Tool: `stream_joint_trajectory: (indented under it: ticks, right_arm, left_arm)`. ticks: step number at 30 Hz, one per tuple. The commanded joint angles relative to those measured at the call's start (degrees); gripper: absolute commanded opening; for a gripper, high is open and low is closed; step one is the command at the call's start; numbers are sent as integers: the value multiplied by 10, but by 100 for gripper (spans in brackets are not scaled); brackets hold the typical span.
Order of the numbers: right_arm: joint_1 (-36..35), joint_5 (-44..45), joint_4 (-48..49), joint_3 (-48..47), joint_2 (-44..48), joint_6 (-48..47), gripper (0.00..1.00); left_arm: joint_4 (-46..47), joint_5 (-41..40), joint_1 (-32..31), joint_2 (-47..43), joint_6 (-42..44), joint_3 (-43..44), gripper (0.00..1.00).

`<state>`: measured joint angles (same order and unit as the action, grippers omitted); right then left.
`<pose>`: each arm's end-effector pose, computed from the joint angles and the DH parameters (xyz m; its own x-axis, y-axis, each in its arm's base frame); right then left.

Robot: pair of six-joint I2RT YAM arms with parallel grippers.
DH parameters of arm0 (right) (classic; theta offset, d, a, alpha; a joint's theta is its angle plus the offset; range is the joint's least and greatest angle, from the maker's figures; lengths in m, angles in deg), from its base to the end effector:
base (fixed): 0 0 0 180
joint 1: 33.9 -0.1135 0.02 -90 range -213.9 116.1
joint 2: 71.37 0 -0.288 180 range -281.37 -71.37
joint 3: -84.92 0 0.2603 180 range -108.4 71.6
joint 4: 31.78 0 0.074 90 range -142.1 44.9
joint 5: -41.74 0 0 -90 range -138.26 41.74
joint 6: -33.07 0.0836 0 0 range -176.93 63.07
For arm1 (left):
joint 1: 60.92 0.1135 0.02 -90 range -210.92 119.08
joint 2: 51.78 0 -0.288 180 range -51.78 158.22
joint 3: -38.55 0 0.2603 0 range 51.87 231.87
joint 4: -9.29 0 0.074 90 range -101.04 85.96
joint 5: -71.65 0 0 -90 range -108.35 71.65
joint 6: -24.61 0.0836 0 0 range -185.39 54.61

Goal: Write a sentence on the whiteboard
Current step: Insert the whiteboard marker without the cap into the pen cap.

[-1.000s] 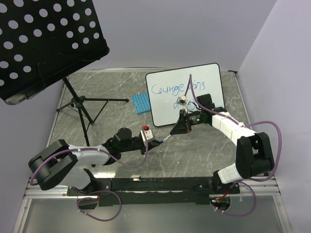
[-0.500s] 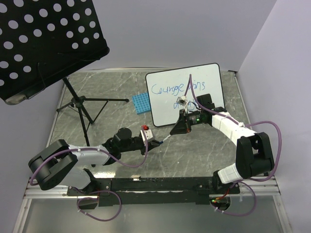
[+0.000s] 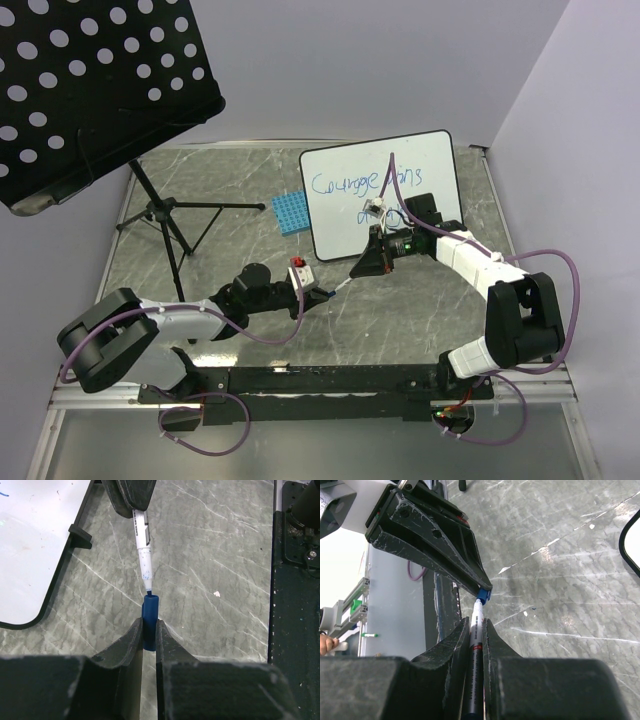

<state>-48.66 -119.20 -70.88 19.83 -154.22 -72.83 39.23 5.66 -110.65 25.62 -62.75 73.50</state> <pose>0.2578 0.1496 0.2350 -0.6190 -0.2556 -0.7426 -0.7824 0.1186 0.6114 0.1654 -0.2479 0.1863 -0.0959 0.1783 -0.9793 0.9592 0.2794 -0.0431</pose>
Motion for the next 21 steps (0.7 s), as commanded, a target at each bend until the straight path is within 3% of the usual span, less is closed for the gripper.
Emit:
stream_joint_trajectory:
  ticks: [1, 21]
  right_arm:
    - [1, -2, 20, -22, 15, -6, 0]
    - [14, -7, 22, -18, 20, -4, 0]
  left_arm:
    - [38, 6, -2, -19, -5, 3, 1]
    - [24, 2, -1, -9, -11, 12, 1]
